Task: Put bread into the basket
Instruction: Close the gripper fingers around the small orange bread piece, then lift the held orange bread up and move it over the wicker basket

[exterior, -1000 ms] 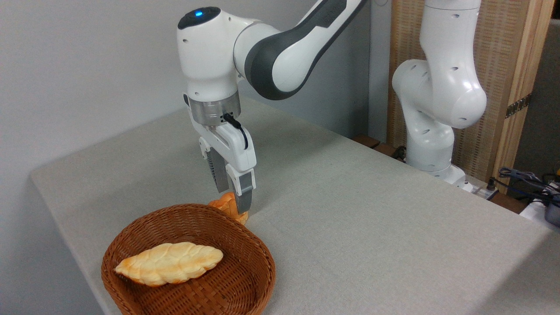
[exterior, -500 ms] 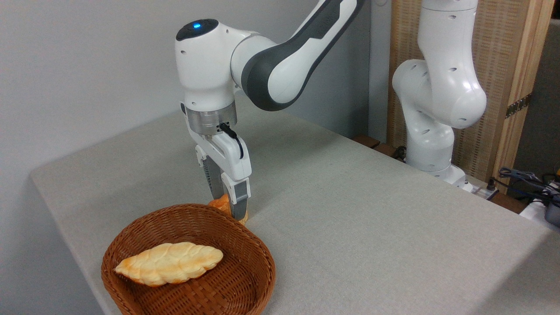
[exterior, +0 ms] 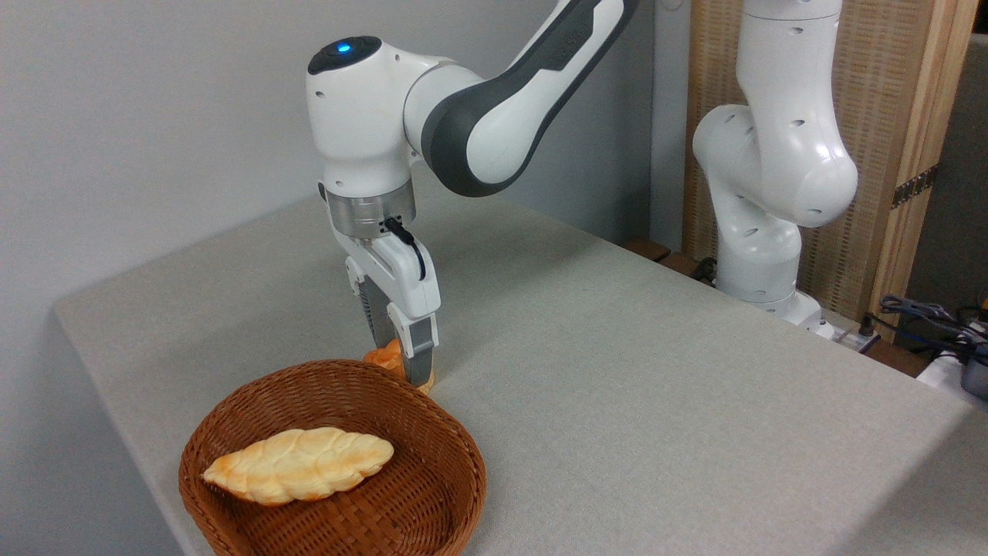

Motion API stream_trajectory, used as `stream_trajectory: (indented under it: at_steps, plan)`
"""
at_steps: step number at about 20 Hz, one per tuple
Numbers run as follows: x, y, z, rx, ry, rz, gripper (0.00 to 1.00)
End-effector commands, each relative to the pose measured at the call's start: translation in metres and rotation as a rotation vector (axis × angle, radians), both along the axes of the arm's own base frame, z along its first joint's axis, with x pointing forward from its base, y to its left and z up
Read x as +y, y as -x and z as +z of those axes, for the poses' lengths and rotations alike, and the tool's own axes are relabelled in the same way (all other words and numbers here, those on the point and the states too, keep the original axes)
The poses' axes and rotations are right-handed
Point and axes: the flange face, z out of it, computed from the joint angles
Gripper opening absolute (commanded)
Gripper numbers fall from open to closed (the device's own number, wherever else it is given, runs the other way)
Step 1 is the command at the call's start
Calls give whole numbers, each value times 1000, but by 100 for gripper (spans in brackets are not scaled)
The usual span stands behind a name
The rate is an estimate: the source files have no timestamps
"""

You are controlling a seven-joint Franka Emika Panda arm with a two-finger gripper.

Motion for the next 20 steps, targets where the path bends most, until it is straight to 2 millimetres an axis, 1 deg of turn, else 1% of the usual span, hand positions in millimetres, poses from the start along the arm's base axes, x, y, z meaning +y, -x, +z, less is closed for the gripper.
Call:
stream_trajectory:
  at_steps: [1, 5, 7, 9, 11, 14, 15, 16, 17, 18, 19, 20]
  plan:
    - [-2, 1, 1, -11, 2, -4, 39]
    - [-3, 5, 5, 9, -3, -5, 41]
    - [-3, 11, 15, 34, -4, -11, 42]
    - [-20, 24, 25, 65, -13, -50, 44]
    - [-32, 26, 43, 77, -17, -64, 45]
    - [-30, 17, 78, 37, 10, -50, 45]
    - [-27, 13, 90, 13, 21, -41, 46]
    - [-19, 8, 98, -5, 27, -26, 46]
    - [-7, 1, 108, -31, 36, -4, 45]
    - [10, -6, 115, -53, 44, 27, 46]
    - [26, -13, 120, -86, 53, 57, 46]
    - [36, -19, 124, -127, 64, 81, 48]
